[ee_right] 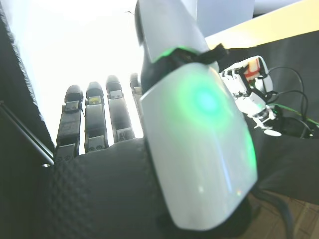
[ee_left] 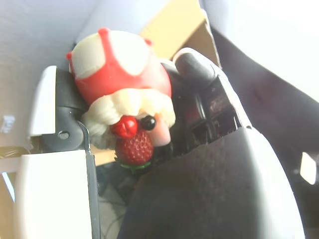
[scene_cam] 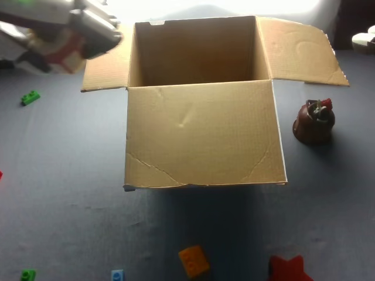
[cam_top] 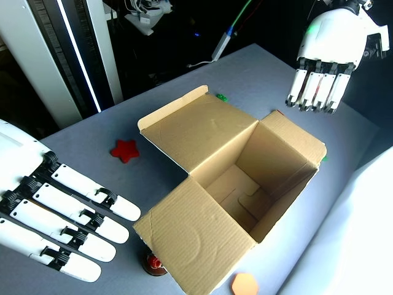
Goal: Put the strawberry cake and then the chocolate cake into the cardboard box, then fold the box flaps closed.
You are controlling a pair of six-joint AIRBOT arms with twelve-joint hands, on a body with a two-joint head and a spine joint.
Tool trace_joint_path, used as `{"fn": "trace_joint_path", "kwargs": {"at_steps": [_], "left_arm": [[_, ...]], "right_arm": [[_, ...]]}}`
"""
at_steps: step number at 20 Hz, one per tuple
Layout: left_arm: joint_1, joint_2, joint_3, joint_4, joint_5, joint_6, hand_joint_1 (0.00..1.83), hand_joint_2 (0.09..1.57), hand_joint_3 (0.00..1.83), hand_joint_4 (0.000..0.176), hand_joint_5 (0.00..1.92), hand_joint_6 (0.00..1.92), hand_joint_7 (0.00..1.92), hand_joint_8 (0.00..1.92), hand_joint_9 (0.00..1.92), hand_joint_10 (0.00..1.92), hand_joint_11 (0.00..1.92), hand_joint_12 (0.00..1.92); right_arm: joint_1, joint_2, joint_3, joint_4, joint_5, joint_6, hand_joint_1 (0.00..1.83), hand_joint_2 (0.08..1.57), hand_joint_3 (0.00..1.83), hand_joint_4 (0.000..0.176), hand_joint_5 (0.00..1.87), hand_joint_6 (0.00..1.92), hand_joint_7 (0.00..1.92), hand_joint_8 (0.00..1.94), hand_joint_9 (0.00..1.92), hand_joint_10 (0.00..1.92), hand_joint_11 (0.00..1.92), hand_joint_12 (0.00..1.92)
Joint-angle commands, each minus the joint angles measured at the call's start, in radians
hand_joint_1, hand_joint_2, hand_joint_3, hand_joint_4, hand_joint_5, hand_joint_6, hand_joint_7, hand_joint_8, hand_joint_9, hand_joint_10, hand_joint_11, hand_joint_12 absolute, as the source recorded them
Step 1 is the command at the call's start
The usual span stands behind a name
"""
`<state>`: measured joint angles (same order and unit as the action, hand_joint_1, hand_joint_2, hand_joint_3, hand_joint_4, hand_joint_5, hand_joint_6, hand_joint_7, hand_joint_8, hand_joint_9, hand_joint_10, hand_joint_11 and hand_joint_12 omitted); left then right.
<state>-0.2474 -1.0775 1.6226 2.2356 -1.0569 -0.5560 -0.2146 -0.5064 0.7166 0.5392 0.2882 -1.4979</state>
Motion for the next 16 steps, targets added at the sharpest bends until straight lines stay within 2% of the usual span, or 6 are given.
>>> {"fn": "trace_joint_path", "kwargs": {"at_steps": [1, 4, 6, 13, 16], "left_arm": [[-0.016, -0.005, 0.006, -0.06, 0.032, 0.002, 1.23, 1.4, 0.0, 0.0, 0.44, 1.72, 0.44, 1.78, 0.49, 1.9, 0.36, 1.92], [-0.014, -0.058, 0.014, -0.056, 0.032, 0.002, 1.23, 1.4, 0.0, 0.0, 0.43, 1.75, 0.45, 1.77, 0.48, 1.89, 0.36, 1.92], [-0.015, -0.093, 0.029, -0.052, 0.032, 0.002, 1.23, 1.4, 0.0, 0.0, 0.44, 1.72, 0.44, 1.78, 0.47, 1.92, 0.36, 1.92], [0.006, -0.223, 0.128, -0.047, 0.032, 0.008, 1.23, 1.41, 0.0, 0.0, 0.42, 1.84, 0.44, 1.74, 0.48, 1.86, 0.33, 1.92], [0.026, -0.259, 0.15, -0.048, 0.039, 0.017, 1.23, 1.4, 0.0, 0.0, 0.42, 1.76, 0.46, 1.76, 0.5, 1.88, 0.37, 1.92]], "right_arm": [[0.01, 0.013, 0.002, -0.01, 0.114, -0.004, 1.13, 1.06, 0.0, 0.028, 0.02, 0.0, 0.0, 0.0, 0.0, 0.0, 0.0, 0.0], [0.009, 0.013, 0.002, -0.01, 0.114, -0.005, 1.15, 1.05, 0.0, 0.03, 0.02, 0.0, 0.0, 0.0, 0.0, 0.0, 0.0, 0.0], [0.009, 0.012, 0.002, -0.01, 0.114, -0.005, 1.11, 1.08, 0.0, 0.029, 0.02, 0.0, 0.0, 0.0, 0.0, 0.0, 0.0, 0.0], [0.008, 0.01, 0.002, -0.01, 0.122, -0.009, 1.08, 1.09, 0.0, 0.028, 0.04, 0.0, 0.02, 0.01, 0.0, 0.0, 0.0, 0.0], [0.007, 0.01, 0.003, -0.01, 0.126, -0.017, 1.07, 1.09, 0.0, 0.026, 0.03, 0.0, 0.02, 0.0, 0.0, 0.0, 0.0, 0.0]]}}
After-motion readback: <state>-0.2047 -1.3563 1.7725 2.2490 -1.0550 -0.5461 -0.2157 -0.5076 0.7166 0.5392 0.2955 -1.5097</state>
